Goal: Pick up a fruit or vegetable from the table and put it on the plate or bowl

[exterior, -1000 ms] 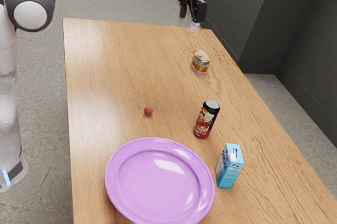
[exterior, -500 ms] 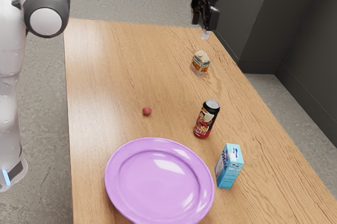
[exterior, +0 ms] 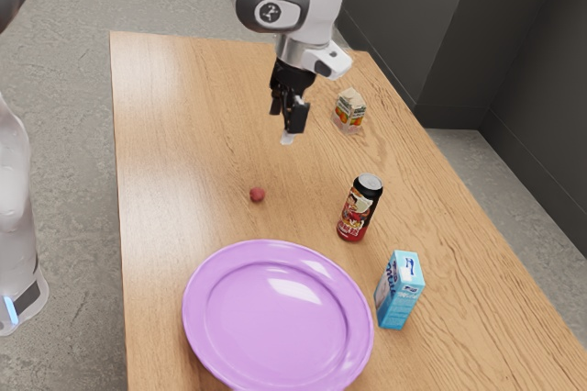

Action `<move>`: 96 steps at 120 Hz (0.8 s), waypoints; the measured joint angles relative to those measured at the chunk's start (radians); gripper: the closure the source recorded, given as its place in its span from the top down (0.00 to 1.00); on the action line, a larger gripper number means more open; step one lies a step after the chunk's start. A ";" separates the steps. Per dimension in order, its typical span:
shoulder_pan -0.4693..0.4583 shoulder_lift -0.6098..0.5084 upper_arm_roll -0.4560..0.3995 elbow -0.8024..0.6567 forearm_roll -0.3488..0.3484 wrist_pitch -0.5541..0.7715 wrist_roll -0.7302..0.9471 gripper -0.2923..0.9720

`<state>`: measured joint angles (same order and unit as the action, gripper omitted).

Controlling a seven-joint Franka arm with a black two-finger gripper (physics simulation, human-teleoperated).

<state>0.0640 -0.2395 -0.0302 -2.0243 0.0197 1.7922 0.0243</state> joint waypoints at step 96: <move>0.001 -0.125 0.000 -0.345 -0.003 0.284 0.038 0.77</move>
<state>0.0650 -0.3641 -0.0305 -2.3695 0.0164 2.0764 0.0623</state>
